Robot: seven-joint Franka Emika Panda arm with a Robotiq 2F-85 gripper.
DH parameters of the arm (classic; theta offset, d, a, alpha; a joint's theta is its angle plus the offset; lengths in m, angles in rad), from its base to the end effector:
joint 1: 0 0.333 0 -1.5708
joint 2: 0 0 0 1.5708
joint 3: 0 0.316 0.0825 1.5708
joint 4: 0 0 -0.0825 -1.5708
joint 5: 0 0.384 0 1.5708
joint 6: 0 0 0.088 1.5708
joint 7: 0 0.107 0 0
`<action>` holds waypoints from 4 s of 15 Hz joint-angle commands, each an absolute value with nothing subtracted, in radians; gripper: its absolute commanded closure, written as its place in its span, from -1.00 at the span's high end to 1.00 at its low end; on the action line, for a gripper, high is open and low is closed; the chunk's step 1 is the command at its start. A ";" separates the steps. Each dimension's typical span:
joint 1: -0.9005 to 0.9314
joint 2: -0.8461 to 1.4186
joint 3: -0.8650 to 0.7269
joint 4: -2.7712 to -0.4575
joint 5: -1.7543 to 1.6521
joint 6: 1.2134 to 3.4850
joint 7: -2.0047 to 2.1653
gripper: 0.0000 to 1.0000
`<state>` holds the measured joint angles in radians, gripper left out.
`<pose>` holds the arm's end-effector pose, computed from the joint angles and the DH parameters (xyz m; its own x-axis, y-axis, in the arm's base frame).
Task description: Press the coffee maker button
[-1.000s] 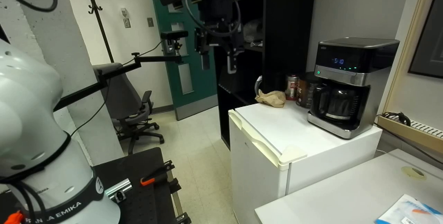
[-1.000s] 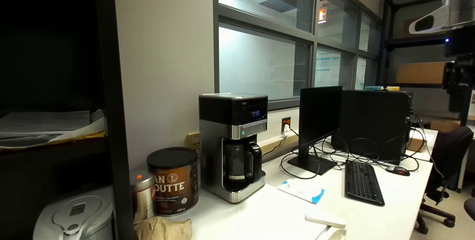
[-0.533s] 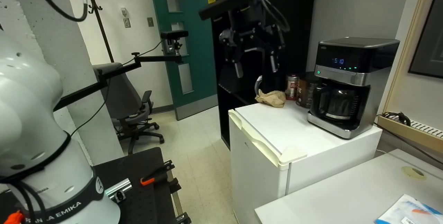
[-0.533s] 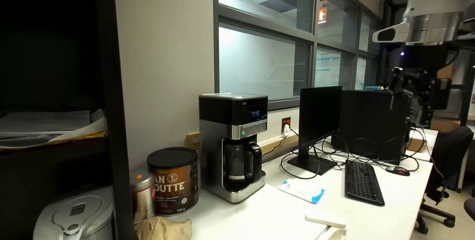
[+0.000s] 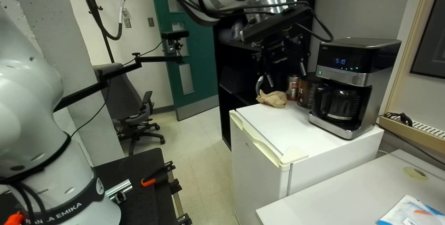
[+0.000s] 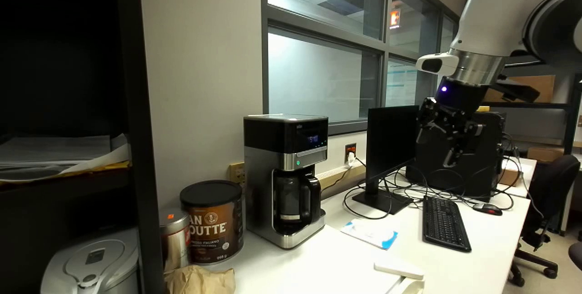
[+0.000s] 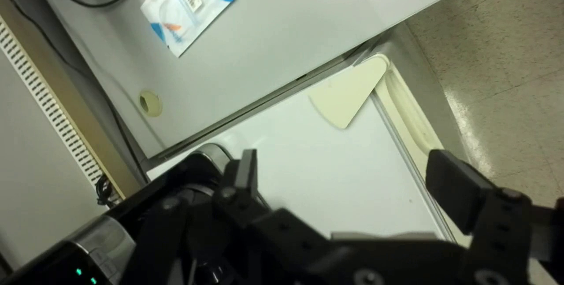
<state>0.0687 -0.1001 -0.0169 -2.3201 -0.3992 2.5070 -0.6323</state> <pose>0.5198 0.0298 0.4111 0.5618 0.8273 0.0060 0.7618 -0.5201 0.3863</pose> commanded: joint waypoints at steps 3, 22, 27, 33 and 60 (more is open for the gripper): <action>0.042 0.073 -0.008 -2.216 -0.487 2.724 -0.708 0.00; 0.144 0.468 -0.292 -1.821 -0.923 3.238 -0.474 -0.99; 0.185 0.547 -0.325 -1.768 -0.904 3.282 -0.446 -0.99; 0.210 0.610 -0.350 -1.701 -0.883 3.302 -0.427 -0.99; 0.235 0.703 -0.364 -1.589 -0.867 3.343 -0.418 -0.99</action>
